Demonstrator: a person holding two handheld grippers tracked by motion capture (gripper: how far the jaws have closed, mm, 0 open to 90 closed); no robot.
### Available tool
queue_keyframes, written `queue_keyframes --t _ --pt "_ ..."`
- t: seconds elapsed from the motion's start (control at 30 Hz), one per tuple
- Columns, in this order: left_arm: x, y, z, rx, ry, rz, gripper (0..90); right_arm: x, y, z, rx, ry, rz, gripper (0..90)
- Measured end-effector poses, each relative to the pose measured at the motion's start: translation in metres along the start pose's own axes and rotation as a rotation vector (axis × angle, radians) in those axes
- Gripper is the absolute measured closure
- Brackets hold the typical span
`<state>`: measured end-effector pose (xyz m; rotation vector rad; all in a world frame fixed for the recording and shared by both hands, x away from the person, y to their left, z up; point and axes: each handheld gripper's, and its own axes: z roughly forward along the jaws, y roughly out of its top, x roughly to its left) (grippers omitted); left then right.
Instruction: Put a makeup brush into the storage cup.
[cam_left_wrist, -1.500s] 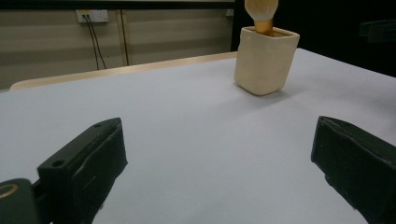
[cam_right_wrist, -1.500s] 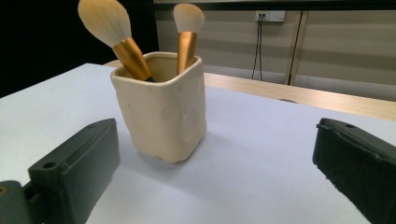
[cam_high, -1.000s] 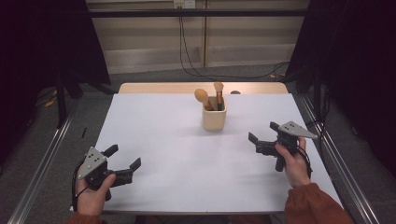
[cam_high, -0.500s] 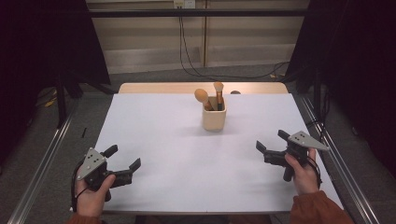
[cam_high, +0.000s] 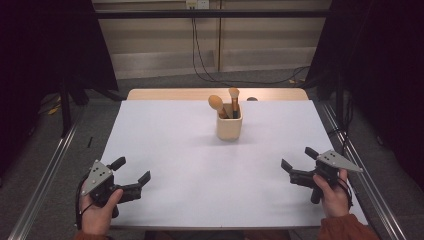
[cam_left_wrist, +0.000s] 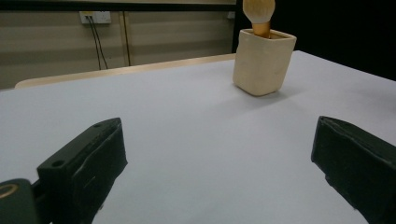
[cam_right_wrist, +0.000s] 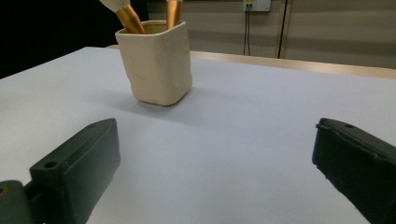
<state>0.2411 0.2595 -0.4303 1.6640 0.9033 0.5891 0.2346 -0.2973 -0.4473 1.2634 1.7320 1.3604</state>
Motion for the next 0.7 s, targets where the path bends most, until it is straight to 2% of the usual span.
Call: queue_keyframes --t 0.13,0.33,0.7 --pt "0.0 -0.001 -0.001 0.005 0.005 -0.001 3.1 -0.002 -0.002 -0.008 -0.007 -0.007 0.009 0.7" --pt "0.001 -0.001 -0.002 0.002 0.009 -0.007 3.1 -0.001 -0.006 -0.016 -0.005 -0.001 -0.005 0.6" --pt "0.002 -0.001 0.0 0.006 0.012 -0.008 3.1 -0.004 -0.007 -0.014 0.003 0.005 0.002 0.6"
